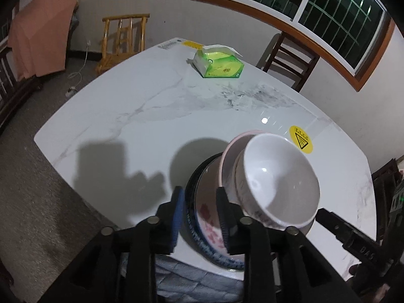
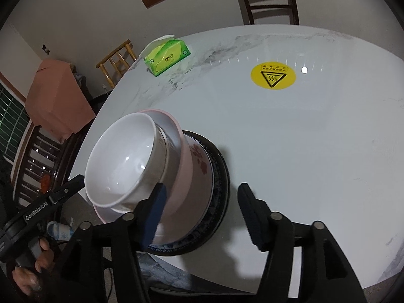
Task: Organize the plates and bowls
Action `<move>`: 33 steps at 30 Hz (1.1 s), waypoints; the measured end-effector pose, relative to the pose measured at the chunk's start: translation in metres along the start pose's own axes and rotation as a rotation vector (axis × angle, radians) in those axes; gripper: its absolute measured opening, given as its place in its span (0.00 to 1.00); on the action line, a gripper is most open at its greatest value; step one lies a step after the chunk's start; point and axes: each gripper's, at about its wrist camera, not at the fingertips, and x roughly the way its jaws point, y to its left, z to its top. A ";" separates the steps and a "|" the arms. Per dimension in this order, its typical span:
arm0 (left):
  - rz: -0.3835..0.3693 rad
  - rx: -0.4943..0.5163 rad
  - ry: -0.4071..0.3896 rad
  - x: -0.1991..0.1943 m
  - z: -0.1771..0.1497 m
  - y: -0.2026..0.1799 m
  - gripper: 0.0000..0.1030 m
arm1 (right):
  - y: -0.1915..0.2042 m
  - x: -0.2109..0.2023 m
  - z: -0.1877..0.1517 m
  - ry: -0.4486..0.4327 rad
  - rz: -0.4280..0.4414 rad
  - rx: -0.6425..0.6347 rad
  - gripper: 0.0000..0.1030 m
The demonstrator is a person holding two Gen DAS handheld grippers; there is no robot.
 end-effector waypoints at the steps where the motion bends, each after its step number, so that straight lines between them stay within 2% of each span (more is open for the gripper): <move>1: 0.004 0.003 -0.004 -0.002 -0.003 0.000 0.31 | 0.000 -0.002 -0.002 -0.005 -0.001 -0.004 0.64; 3: 0.016 0.016 -0.013 -0.005 -0.010 -0.003 0.39 | 0.001 -0.004 -0.007 -0.010 -0.001 -0.016 0.68; 7: 0.027 0.046 -0.023 -0.009 -0.018 -0.009 0.43 | 0.007 -0.008 -0.017 -0.022 0.000 -0.054 0.80; 9: 0.022 0.054 -0.019 -0.009 -0.022 -0.011 0.49 | 0.011 -0.009 -0.022 -0.029 -0.002 -0.077 0.88; 14: 0.044 0.091 -0.034 -0.012 -0.030 -0.020 0.56 | 0.019 -0.007 -0.035 -0.030 0.012 -0.129 0.93; 18: 0.054 0.109 -0.037 -0.012 -0.034 -0.024 0.56 | 0.023 -0.008 -0.042 -0.033 0.019 -0.145 0.98; 33: 0.089 0.129 -0.036 -0.010 -0.039 -0.028 0.56 | 0.030 0.002 -0.057 0.007 0.024 -0.175 0.99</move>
